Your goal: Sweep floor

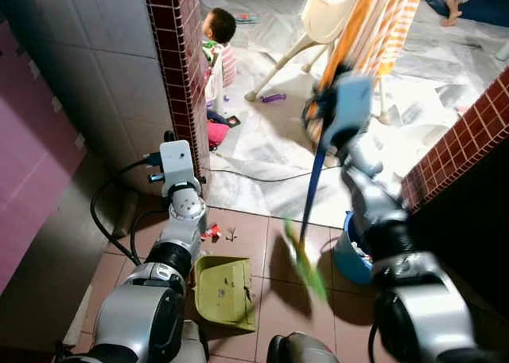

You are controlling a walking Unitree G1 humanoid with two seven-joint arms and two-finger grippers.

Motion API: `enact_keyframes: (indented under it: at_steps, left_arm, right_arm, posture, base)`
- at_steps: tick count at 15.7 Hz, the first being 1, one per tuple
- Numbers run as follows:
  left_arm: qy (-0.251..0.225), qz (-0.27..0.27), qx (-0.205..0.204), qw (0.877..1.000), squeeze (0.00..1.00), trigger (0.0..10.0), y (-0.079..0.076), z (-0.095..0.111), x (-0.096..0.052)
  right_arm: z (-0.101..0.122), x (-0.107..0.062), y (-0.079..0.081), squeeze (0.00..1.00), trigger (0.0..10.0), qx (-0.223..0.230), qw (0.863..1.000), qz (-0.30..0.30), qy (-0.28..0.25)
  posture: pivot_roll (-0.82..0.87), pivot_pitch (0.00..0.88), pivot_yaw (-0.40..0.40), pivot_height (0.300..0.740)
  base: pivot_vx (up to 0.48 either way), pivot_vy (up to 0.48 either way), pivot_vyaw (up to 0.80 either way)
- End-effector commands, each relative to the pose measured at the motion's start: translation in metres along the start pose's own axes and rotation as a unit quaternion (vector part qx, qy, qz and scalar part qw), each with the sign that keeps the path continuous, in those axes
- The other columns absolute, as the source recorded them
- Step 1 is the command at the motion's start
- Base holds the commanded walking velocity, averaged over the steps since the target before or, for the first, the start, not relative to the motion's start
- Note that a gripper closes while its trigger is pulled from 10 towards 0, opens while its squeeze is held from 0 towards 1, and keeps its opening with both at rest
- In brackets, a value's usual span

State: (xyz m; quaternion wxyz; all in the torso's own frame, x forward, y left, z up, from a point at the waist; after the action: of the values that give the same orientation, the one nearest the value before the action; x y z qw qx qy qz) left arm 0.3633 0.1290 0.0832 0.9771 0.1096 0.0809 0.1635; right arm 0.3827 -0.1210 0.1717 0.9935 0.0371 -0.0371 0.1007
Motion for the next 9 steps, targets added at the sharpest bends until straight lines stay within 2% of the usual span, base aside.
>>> enact_keyframes:
  at_steps: [1, 2, 4, 5, 7, 9]
  left_arm:
    - [0.022, -0.015, 0.027, 0.999, 0.00, 10.0, -0.003, -0.011, -0.003]
    - [0.026, -0.019, 0.027, 0.999, 0.00, 10.0, -0.004, -0.012, -0.003]
    - [0.027, -0.024, 0.025, 0.999, 0.00, 10.0, -0.006, -0.012, -0.004]
    - [0.027, -0.030, 0.024, 0.999, 0.00, 10.0, -0.008, -0.012, -0.004]
    - [0.028, -0.037, 0.021, 0.999, 0.00, 10.0, -0.011, -0.012, -0.005]
    - [0.030, -0.040, 0.016, 0.999, 0.00, 10.0, -0.011, -0.011, -0.005]
  right_arm:
    - [0.000, 0.001, 0.003, 0.00, 10.0, 0.011, 1.000, -0.004, 0.006]
    - [-0.011, 0.000, 0.009, 0.00, 10.0, 0.033, 0.999, 0.000, 0.031]
    - [-0.013, 0.000, 0.019, 0.00, 10.0, 0.048, 0.998, 0.028, 0.042]
    - [0.000, 0.001, 0.027, 0.00, 10.0, 0.088, 0.995, 0.051, 0.011]
    - [0.024, 0.003, 0.036, 0.00, 10.0, 0.133, 0.986, 0.093, -0.039]
    - [0.036, 0.005, 0.039, 0.00, 10.0, 0.157, 0.980, 0.111, -0.050]
  posture:
    - [-0.08, 0.039, -0.027, 0.740]
    - [-0.08, 0.037, -0.026, 0.740]
    - [-0.08, 0.037, -0.026, 0.740]
    - [-0.08, 0.032, -0.024, 0.740]
    - [-0.09, 0.029, -0.025, 0.740]
    - [-0.09, 0.027, -0.027, 0.740]
  base:
    - [0.000, 0.000, 0.00]
    - [0.000, 0.000, 0.00]
    - [0.000, 0.000, 0.00]
    - [0.000, 0.000, 0.00]
    - [0.000, 0.000, 0.00]
    - [0.000, 0.000, 0.00]
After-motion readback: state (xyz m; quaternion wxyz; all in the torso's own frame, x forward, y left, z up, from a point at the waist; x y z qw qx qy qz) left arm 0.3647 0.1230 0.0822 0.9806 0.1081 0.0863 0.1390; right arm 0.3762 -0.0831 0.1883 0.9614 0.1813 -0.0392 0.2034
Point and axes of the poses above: a point about 5 cm out from each wrist's last joint towards the gripper, its own x axis pointing out of the wrist towards the gripper, its own z axis along the axis of the wrist's last joint, y = z × x, the point moved 1 cm from there along x, pointing out of the wrist towards the gripper, and after that the axes turned 9 degrees about x, right-handed, at the moved point
